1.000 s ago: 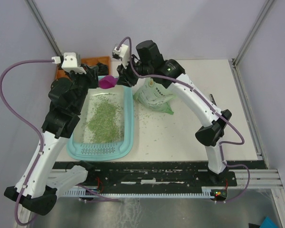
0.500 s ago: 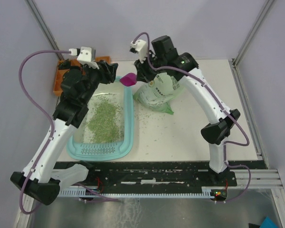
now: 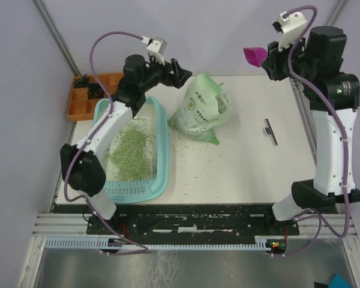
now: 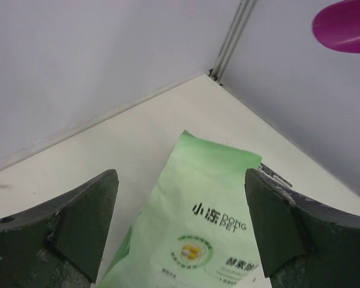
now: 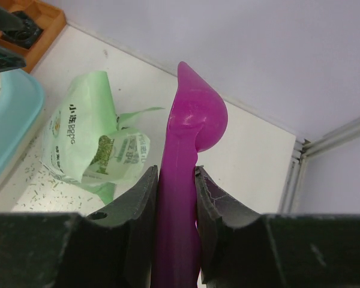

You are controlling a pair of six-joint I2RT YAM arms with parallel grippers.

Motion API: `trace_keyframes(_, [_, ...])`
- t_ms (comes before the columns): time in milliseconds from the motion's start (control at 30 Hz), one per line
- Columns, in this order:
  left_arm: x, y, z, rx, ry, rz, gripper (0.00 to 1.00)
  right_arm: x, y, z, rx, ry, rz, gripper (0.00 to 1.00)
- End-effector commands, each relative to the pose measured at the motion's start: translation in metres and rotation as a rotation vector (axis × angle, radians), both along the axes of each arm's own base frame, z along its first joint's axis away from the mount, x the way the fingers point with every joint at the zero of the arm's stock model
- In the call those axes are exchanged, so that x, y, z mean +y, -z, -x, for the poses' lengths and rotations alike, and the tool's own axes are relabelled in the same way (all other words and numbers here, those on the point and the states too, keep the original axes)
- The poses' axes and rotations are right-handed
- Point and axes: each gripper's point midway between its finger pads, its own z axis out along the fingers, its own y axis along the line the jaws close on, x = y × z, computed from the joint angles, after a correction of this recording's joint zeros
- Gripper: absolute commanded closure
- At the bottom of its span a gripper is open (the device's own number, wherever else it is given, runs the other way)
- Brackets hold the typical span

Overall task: Fill the litter box with clean litter
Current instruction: 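Scoop the cat litter from the cat litter bag.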

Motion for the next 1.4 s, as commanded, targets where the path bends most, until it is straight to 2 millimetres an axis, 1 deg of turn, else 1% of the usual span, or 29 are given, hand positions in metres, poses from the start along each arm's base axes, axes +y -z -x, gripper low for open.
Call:
trace_keyframes(0, [-0.044, -0.013, -0.015, 0.014, 0.231, 0.112, 0.06, -0.032, 0.009, 0.016, 0.043, 0.074, -0.001, 0.99])
trace_keyframes(67, [-0.053, 0.0, -0.027, 0.05, 0.264, 0.116, 0.02, -0.036, 0.021, 0.02, 0.12, 0.063, -0.043, 0.99])
trace_keyframes(133, [-0.054, 0.011, -0.04, 0.074, 0.27, 0.117, 0.0, -0.037, 0.037, 0.023, 0.227, 0.029, -0.125, 0.99])
trace_keyframes(200, [-0.053, 0.015, -0.047, 0.096, 0.306, 0.141, 0.01, -0.034, 0.051, 0.027, 0.336, -0.025, -0.236, 0.98])
trace_keyframes(233, [-0.052, 0.014, -0.05, 0.103, 0.327, 0.16, 0.01, -0.033, 0.055, 0.028, 0.37, -0.048, -0.297, 0.98])
trace_keyframes(300, [-0.051, 0.013, -0.051, 0.145, 0.385, 0.217, 0.0, -0.032, 0.061, 0.029, 0.419, -0.078, -0.384, 0.98])
trace_keyframes(367, [-0.052, 0.011, -0.047, 0.151, 0.472, 0.265, 0.01, -0.027, 0.066, 0.029, 0.462, -0.111, -0.441, 0.99])
trace_keyframes(433, [-0.058, 0.013, -0.045, 0.177, 0.536, 0.296, 0.04, -0.025, 0.073, 0.027, 0.498, -0.128, -0.488, 0.98])
trace_keyframes(467, [-0.061, 0.018, -0.046, 0.205, 0.562, 0.311, 0.07, -0.025, 0.076, 0.025, 0.51, -0.131, -0.498, 0.98])
trace_keyframes(500, [-0.063, 0.015, -0.046, 0.206, 0.59, 0.327, 0.09, -0.024, 0.078, 0.024, 0.519, -0.134, -0.507, 0.98])
trace_keyframes(567, [-0.066, 0.013, -0.043, 0.223, 0.641, 0.373, 0.14, -0.022, 0.078, 0.024, 0.525, -0.147, -0.521, 0.98])
trace_keyframes(633, [-0.069, 0.014, -0.04, 0.229, 0.664, 0.397, 0.16, -0.02, 0.078, 0.024, 0.53, -0.158, -0.533, 0.98])
trace_keyframes(700, [-0.075, 0.021, -0.037, 0.24, 0.675, 0.376, 0.17, -0.019, 0.08, 0.023, 0.544, -0.161, -0.54, 0.98])
trace_keyframes(833, [-0.087, 0.044, -0.032, 0.291, 0.693, 0.319, 0.2, -0.02, 0.091, 0.019, 0.581, -0.159, -0.551, 0.98])
trace_keyframes(900, [-0.089, 0.05, -0.03, 0.312, 0.7, 0.315, 0.22, -0.021, 0.096, 0.015, 0.591, -0.15, -0.549, 0.98])
trace_keyframes(967, [-0.089, 0.051, -0.028, 0.318, 0.708, 0.313, 0.24, -0.024, 0.1, 0.01, 0.598, -0.137, -0.546, 0.98])
trace_keyframes(1067, [-0.091, 0.049, -0.024, 0.318, 0.726, 0.308, 0.31, -0.027, 0.109, 0.003, 0.62, -0.113, -0.541, 0.98])
trace_keyframes(1200, [-0.092, 0.047, -0.018, 0.326, 0.746, 0.304, 0.48, -0.031, 0.123, -0.004, 0.655, -0.082, -0.529, 0.98])
trace_keyframes(1267, [-0.091, 0.048, -0.017, 0.338, 0.748, 0.299, 0.57, -0.03, 0.125, -0.005, 0.662, -0.081, -0.527, 0.98])
trace_keyframes(1367, [-0.09, 0.05, -0.014, 0.354, 0.744, 0.287, 0.63, -0.023, 0.126, -0.004, 0.668, -0.103, -0.514, 0.98])
